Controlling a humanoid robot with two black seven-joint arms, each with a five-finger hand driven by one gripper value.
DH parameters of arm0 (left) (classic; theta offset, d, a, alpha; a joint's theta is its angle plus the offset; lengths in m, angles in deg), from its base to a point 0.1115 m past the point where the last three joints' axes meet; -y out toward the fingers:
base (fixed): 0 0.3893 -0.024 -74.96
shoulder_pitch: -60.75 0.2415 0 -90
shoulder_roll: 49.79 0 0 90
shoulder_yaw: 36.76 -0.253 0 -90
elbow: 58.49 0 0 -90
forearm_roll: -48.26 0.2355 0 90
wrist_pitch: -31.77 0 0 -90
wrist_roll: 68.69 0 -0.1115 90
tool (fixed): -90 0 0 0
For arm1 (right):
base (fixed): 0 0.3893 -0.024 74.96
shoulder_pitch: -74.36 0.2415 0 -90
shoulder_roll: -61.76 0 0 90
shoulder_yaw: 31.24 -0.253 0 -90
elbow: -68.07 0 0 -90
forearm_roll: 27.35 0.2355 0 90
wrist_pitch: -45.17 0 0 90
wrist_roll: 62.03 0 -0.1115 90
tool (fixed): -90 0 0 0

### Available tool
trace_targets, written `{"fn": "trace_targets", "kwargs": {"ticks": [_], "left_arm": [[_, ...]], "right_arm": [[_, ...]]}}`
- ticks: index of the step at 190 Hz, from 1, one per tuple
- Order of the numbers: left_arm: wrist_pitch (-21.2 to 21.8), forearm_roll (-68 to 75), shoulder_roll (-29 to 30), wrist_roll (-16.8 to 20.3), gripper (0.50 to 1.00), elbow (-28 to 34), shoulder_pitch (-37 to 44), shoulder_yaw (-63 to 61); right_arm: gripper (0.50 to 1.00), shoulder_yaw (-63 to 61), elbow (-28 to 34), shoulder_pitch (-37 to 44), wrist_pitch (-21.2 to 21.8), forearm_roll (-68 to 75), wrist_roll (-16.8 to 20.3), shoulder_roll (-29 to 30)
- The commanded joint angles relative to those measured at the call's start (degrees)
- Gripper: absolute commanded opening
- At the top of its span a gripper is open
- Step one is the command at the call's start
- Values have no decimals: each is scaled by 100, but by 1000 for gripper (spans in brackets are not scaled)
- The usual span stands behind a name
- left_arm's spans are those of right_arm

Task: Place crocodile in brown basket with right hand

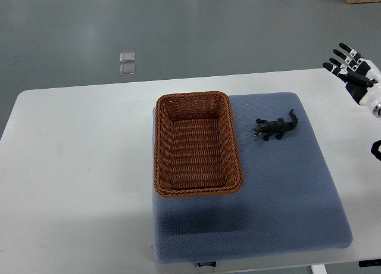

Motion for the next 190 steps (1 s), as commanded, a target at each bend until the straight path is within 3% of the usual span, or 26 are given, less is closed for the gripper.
{"fn": "trace_targets", "kwargs": {"ticks": [1, 54, 125, 190], "left_arm": [[-7, -1, 0, 0, 1000, 0, 0, 0], [2, -1, 0, 0, 1000, 0, 0, 0], [2, -1, 0, 0, 1000, 0, 0, 0], [-7, -1, 0, 0, 1000, 0, 0, 0]], "right_arm": [[930, 6, 23, 1, 0, -1, 0, -2], [930, 112, 103, 53, 35, -116, 0, -187], [930, 1070, 164, 493, 738, -1293, -62, -828], [930, 2476, 964, 932, 650, -2910, -123, -1048]]}}
